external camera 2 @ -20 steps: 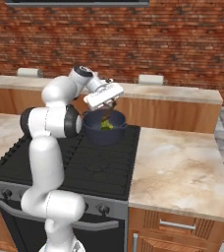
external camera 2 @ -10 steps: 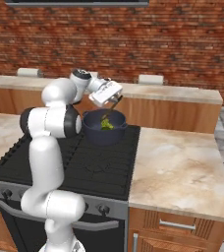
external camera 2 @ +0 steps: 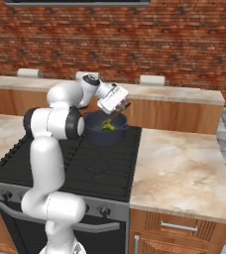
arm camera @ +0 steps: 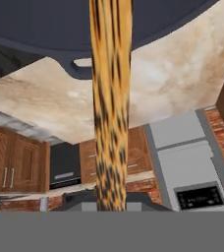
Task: Put the lime and broccoli in the pot. Retrieve the spatula and lightly stir the vegetables in the pot.
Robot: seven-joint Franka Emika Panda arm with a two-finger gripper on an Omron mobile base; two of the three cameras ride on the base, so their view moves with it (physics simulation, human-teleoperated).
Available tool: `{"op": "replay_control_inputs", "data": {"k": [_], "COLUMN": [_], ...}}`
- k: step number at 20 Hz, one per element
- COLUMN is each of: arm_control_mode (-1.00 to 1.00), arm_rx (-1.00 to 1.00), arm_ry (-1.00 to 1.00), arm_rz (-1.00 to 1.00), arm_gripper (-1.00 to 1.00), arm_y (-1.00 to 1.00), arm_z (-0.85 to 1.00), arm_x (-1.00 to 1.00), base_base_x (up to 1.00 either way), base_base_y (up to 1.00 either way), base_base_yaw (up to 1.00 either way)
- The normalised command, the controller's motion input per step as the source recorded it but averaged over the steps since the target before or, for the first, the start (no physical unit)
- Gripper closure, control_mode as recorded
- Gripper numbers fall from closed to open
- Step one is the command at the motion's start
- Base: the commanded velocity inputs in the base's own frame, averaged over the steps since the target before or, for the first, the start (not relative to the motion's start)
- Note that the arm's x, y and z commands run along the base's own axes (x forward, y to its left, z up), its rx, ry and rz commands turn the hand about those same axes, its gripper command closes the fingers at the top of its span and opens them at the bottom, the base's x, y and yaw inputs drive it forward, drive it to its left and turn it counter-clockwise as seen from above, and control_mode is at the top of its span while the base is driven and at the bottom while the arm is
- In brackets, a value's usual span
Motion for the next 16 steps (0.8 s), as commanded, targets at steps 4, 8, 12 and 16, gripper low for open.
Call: {"op": "replay_control_inputs", "data": {"k": [4, 8, 12, 16], "arm_control_mode": [-1.00, -1.00, -1.00, -1.00], "arm_rx": [0.06, 0.03, 0.02, 0.02], "arm_ry": [0.00, 0.09, 0.14, 0.11], "arm_rz": [0.00, -0.02, 0.00, 0.00], "arm_gripper": [1.00, 1.00, 1.00, 1.00], "arm_y": [-0.13, -0.19, -0.21, -0.20], "arm_z": [-0.40, -0.17, 0.00, 0.02], "arm_x": [0.68, 0.54, 0.02, -0.31], "base_base_x": [0.00, 0.00, 0.00, 0.00], "base_base_y": [0.00, 0.00, 0.00, 0.00], "base_base_yaw": [0.00, 0.00, 0.00, 0.00]}}
